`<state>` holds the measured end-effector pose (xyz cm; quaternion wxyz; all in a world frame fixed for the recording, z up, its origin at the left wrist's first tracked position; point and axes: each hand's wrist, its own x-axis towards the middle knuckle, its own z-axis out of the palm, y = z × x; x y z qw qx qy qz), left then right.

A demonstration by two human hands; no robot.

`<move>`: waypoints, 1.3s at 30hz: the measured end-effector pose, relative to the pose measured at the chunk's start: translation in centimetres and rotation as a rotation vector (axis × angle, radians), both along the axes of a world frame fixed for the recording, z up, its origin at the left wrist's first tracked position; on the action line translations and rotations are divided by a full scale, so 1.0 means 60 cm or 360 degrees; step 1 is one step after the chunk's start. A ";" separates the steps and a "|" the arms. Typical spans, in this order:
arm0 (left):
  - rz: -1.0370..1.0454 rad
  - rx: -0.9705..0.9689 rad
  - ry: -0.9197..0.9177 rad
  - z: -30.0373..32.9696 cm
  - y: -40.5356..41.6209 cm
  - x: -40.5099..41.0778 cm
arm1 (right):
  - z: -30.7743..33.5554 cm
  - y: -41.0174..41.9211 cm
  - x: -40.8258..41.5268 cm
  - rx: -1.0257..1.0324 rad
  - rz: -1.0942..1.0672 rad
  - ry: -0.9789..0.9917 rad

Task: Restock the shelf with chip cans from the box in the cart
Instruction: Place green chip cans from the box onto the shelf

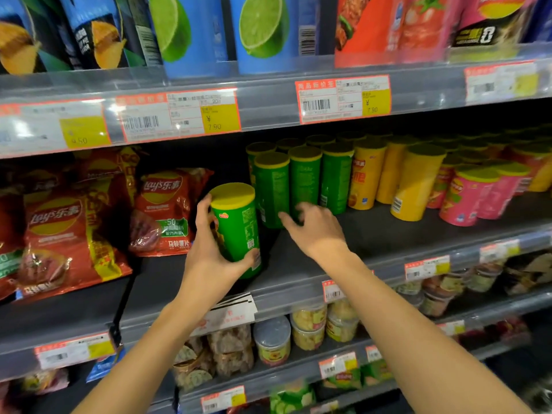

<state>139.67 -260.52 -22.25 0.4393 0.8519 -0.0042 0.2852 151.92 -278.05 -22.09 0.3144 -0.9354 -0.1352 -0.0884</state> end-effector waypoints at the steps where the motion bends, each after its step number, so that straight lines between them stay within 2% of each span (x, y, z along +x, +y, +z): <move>1: -0.0013 -0.0002 0.0013 0.002 0.000 0.002 | -0.002 -0.021 -0.006 -0.0077 -0.0004 0.0014; 2: -0.0028 0.0017 0.0033 0.004 -0.001 0.004 | -0.008 -0.043 -0.012 -0.0130 -0.0042 -0.0083; 5: -0.0065 0.0095 0.0079 0.011 -0.013 0.013 | -0.036 -0.111 -0.026 -0.0138 -0.0152 -0.0632; 9: -0.0183 0.0074 0.0119 0.015 -0.041 0.029 | -0.063 -0.201 -0.030 -0.0197 -0.0141 -0.0664; 12: -0.0285 0.0053 0.0103 0.017 -0.067 0.047 | -0.094 -0.247 -0.025 -0.0242 -0.0163 -0.0808; 19: -0.0445 0.0037 0.0133 0.024 -0.143 0.114 | -0.151 -0.237 -0.012 -0.0211 -0.0445 -0.1191; 30: -0.0420 0.0162 0.0039 0.020 -0.216 0.232 | -0.156 -0.238 -0.010 -0.0118 -0.0375 -0.1184; 39: -0.0392 0.0272 -0.0003 0.015 -0.229 0.258 | -0.157 -0.236 -0.012 -0.0111 -0.0378 -0.1170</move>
